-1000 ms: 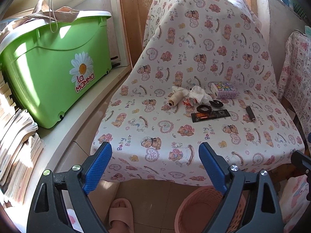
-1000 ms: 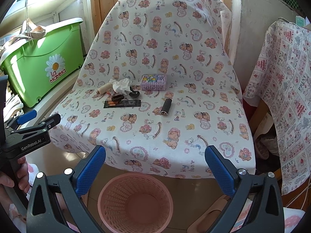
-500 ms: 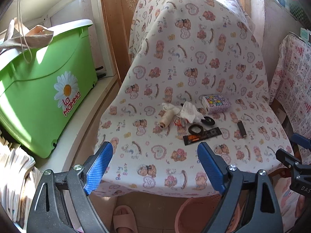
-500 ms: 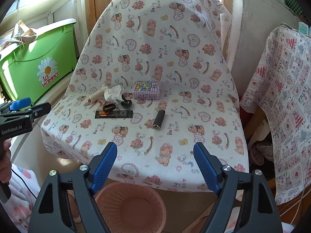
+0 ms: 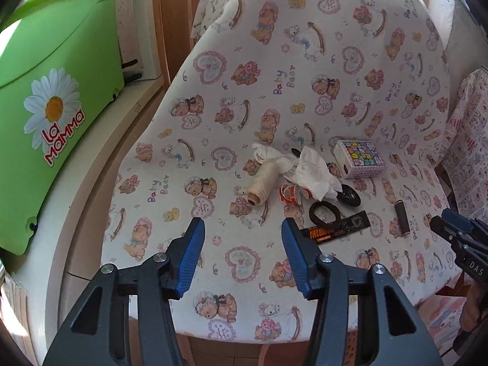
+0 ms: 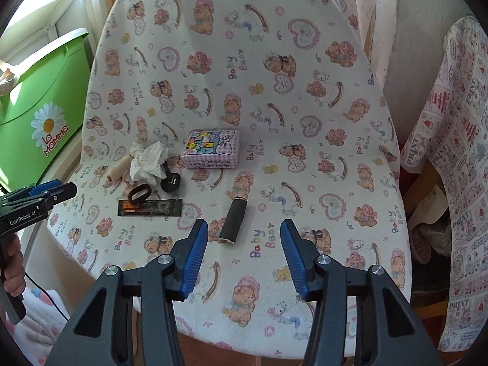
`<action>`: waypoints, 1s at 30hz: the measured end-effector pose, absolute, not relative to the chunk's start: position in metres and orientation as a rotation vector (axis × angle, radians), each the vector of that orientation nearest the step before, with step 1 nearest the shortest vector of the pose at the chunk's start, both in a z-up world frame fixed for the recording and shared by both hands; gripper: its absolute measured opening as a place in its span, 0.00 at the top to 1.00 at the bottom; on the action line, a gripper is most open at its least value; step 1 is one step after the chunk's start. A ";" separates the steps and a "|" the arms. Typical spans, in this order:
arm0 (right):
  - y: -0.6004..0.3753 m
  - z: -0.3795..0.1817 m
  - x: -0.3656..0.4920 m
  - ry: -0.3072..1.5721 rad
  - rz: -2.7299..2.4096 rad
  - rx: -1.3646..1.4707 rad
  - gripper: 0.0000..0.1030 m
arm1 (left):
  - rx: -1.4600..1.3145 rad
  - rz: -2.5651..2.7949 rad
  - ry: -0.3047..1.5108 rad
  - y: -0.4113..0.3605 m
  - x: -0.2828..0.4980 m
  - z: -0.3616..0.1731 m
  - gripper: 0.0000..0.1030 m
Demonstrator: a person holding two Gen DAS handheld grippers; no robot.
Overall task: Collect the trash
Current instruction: 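Reach the left tool to the cream thread spool while the right tool grasps the black cylinder, then carry the spool and black cylinder in both tools down over the pink wastebasket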
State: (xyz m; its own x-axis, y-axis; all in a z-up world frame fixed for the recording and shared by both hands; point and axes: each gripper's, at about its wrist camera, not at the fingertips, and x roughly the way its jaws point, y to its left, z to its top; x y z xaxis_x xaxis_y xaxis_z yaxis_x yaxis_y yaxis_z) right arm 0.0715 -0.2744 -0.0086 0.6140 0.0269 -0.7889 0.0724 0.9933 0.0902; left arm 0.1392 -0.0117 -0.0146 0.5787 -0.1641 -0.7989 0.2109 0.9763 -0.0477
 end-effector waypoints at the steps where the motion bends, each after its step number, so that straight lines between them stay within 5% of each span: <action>1: -0.275 -0.013 0.076 0.924 -0.026 0.126 0.53 | 0.050 -0.225 0.928 -0.013 0.147 -0.016 0.51; 9: -0.289 -0.033 0.106 0.994 -0.010 0.311 0.58 | 0.013 -0.304 1.035 -0.008 0.212 -0.037 0.52; 13: -0.301 -0.039 0.115 1.026 0.002 0.424 0.65 | -0.035 -0.333 1.080 -0.009 0.221 -0.042 0.64; 19: -0.298 -0.049 0.127 1.082 -0.029 0.414 0.68 | -0.041 -0.323 1.135 -0.017 0.227 -0.056 0.59; 22: -0.291 -0.052 0.130 1.086 -0.026 0.393 0.71 | -0.025 -0.334 1.129 -0.023 0.227 -0.056 0.63; 25: -0.284 -0.051 0.131 1.089 -0.024 0.345 0.79 | -0.078 -0.359 1.148 -0.024 0.226 -0.055 0.79; 30: -0.285 -0.054 0.130 1.101 0.029 0.409 0.87 | -0.124 -0.348 1.140 -0.023 0.217 -0.051 0.79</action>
